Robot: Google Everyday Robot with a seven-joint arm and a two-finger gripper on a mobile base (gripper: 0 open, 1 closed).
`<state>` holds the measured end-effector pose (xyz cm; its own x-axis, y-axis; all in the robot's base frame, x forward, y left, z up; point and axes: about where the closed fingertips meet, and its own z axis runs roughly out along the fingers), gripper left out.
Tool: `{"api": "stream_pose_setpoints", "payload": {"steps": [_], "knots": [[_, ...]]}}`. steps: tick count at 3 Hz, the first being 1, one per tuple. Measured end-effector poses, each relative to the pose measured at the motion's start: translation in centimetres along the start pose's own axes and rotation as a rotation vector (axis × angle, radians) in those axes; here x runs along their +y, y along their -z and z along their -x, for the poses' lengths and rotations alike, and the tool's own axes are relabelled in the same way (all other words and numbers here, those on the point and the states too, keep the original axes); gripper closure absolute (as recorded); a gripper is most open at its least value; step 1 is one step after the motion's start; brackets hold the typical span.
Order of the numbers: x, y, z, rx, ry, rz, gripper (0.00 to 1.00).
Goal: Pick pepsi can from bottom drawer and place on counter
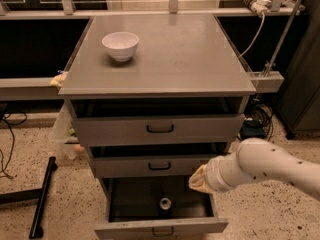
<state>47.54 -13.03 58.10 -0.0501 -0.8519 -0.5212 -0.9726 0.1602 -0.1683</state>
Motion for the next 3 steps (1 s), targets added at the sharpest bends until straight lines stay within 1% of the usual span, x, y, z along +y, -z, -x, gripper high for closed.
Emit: {"api": "stream_pose_setpoints", "payload": {"steps": [1,2,3], "knots": [[-0.9,-5.3,-2.6,-0.059,0.031,-0.002,1.0],[-1.8,-11.7,-5.1,-0.123,0.031,0.016,1.0],[-1.2,-16.8,-7.5,-0.145,-0.002,0.05,1.0]]}}
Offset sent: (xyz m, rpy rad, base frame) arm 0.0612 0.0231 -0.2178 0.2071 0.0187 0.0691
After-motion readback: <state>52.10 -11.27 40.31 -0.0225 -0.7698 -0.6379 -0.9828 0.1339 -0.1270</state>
